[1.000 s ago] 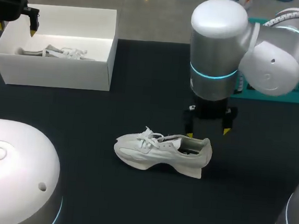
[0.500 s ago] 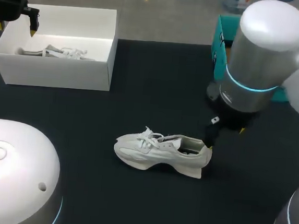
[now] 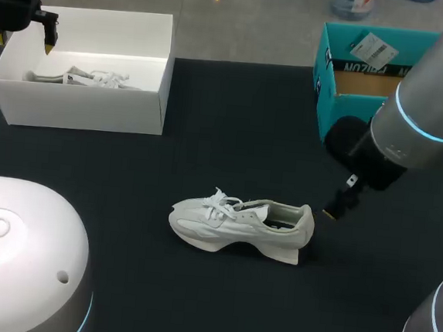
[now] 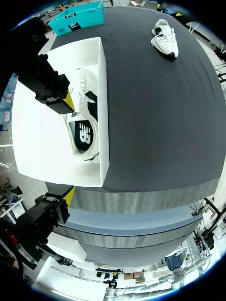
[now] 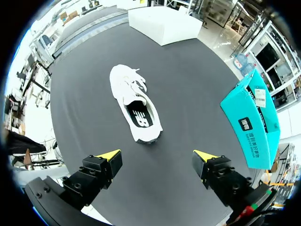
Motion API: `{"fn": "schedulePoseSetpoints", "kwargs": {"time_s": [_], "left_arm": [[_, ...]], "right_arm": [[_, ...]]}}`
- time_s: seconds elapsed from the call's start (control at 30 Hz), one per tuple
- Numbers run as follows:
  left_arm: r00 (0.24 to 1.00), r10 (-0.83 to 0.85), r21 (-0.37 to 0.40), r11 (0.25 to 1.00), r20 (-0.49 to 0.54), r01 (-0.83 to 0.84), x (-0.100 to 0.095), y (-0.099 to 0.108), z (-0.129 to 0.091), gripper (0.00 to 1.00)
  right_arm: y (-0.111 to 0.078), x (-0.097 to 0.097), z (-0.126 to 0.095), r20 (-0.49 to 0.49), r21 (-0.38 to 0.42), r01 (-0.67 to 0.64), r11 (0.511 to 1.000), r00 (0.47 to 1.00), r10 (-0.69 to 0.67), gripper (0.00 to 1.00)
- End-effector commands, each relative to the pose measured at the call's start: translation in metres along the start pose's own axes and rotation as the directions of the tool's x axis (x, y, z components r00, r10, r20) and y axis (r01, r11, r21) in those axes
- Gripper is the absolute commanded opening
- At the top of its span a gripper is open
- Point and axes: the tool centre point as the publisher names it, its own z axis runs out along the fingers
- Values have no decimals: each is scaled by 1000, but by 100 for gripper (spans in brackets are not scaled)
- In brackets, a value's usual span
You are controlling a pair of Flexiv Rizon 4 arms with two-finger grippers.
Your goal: Take the shoe out of the shoebox, open the shoe tongue, remove and reinsert the insole, then place the shoe into the shoebox
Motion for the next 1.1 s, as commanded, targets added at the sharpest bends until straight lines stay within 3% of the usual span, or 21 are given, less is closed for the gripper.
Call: {"fn": "schedulePoseSetpoints", "kwargs": {"time_s": [0.03, 0.17, 0.23, 0.27, 0.3, 1.1], "left_arm": [[1000, 1, 1, 1000, 0, -1, 0, 0, 0, 100], [1000, 1, 1, 1000, 0, -1, 0, 0, 0, 100], [1000, 1, 1, 1000, 0, -1, 0, 0, 0, 100], [1000, 1, 1, 1000, 0, -1, 0, 0, 0, 100], [1000, 1, 1, 1000, 0, -1, 0, 0, 0, 100], [1000, 1, 1, 1000, 0, -1, 0, 0, 0, 100]], "right_arm": [[-12, -15, -3, 34, -181, 328, 927, 944, -328, 100], [-16, -28, 1, 25, -247, 413, 877, 907, -420, 100], [-15, -32, 3, 1, -227, 459, 859, 882, -471, 100], [-15, -38, 5, -41, -155, 405, 901, 909, -415, 100], [-17, -44, 6, -49, -136, 348, 927, 933, -358, 100], [-17, -44, 6, -49, -136, 348, 927, 933, -358, 100]]}}
